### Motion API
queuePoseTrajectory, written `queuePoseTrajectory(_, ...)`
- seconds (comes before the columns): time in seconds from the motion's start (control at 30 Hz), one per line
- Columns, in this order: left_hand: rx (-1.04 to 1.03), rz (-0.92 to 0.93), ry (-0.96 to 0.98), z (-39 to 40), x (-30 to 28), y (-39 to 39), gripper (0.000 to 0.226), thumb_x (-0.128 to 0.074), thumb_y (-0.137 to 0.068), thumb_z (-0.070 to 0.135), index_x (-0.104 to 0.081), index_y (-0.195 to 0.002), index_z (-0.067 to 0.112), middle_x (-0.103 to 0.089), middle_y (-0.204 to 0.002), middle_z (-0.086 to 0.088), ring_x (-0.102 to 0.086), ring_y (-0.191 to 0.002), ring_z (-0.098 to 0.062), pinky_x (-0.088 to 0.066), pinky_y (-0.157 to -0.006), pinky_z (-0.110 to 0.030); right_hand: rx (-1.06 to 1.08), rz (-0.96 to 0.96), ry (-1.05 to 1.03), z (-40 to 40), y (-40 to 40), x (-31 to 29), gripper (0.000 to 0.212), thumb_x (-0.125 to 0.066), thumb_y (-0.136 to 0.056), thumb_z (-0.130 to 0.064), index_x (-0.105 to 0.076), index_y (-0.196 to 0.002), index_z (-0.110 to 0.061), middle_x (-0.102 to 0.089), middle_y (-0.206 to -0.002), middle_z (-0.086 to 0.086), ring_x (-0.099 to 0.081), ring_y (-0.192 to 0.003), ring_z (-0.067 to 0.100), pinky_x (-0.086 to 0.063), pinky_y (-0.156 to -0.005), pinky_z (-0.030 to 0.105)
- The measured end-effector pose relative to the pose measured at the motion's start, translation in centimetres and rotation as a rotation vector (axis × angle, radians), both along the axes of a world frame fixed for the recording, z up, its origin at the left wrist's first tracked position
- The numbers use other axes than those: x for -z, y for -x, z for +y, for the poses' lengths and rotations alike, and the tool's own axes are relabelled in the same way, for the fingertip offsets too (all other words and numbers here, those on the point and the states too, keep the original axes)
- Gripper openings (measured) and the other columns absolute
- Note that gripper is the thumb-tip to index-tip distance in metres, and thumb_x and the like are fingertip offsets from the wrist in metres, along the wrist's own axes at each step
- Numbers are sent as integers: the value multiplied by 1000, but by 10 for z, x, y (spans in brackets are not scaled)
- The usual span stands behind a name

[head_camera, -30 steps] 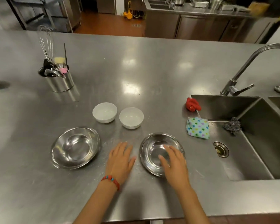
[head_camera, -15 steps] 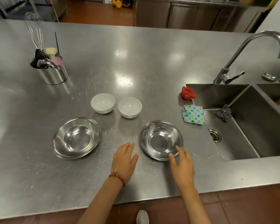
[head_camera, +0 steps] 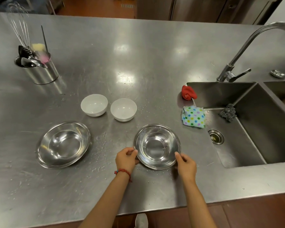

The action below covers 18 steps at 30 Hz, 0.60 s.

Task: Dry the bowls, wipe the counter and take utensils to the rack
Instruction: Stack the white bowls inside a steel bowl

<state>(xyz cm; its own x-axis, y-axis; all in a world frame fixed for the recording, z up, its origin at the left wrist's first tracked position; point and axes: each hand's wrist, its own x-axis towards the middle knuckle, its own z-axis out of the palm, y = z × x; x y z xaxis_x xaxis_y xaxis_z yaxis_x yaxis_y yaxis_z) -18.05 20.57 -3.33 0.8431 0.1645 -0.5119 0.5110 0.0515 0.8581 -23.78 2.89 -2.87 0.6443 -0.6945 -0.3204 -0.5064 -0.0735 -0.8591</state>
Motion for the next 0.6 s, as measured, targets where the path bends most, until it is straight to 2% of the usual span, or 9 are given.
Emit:
queuePoseTrajectory(0.07, -27, 25, 44, 0, 1, -2, 6, -61, -81, -5, -63, -83, -1, -63, -74, -12, -64, -66, -26, -57, -48, -23, -1, -31, -13, -3, 0, 4, 31, -64, -85, -13, -55, -60, 3, -45, -58, 9, -41, -62, 22, -47, -68, 41)
queuePoseTrajectory(0.13, -25, 32, 53, 2, 2, -2, 8, -61, -81, -6, -63, -79, 2, -64, -74, -13, -65, -65, -26, -59, -51, -26, -12, -56, -16, -5, 0, 7, 32, -64, -84, -11, -53, -60, 8, -43, -59, 10, -39, -62, 22, -42, -65, 38)
queuePoseTrajectory(0.23, -39, 33, 50, 8, 5, 2, 11, -61, -81, -5, -64, -76, 3, -65, -73, -14, -65, -64, -27, -58, -50, -26, -39, -65, 4, -3, 0, 11, 34, -64, -84, -10, -51, -55, 3, -42, -55, 9, -37, -58, 19, -36, -62, 31)
queuePoseTrajectory(0.33, -79, 25, 58, 17, 5, 9, 4, -61, -81, -7, -63, -84, -7, -65, -68, -14, -65, -57, -24, -57, -47, -24, -69, -89, -2, 5, 4, 12, 34, -64, -84, -9, -54, -55, 6, -45, -50, 6, -39, -54, 17, -36, -61, 30)
queuePoseTrajectory(0.43, -124, -12, 91, 26, -3, 14, 13, -59, -80, -11, -64, -73, -1, -67, -53, -5, -64, -45, -16, -54, -43, -22, -103, -172, -22, 14, 4, 5, 31, -64, -84, -8, -56, -60, 10, -46, -55, 8, -40, -57, 16, -36, -61, 31)
queuePoseTrajectory(0.5, -147, -51, 107, 30, -15, 13, 22, -58, -79, -12, -64, -67, 5, -67, -51, -2, -64, -43, -15, -52, -42, -20, -109, -230, -23, 17, -3, -5, 31, -64, -84, -8, -55, -59, 7, -42, -57, 6, -36, -59, 17, -34, -61, 32)
queuePoseTrajectory(0.6, -200, -111, 102, 41, -35, 7, 16, -58, -80, -12, -64, -73, 1, -64, -61, -11, -63, -42, -11, -52, -42, -18, -159, -271, -49, 25, -19, -26, 42, -64, -85, -11, -46, -47, -15, -35, -50, -2, -33, -55, 15, -32, -56, 29)
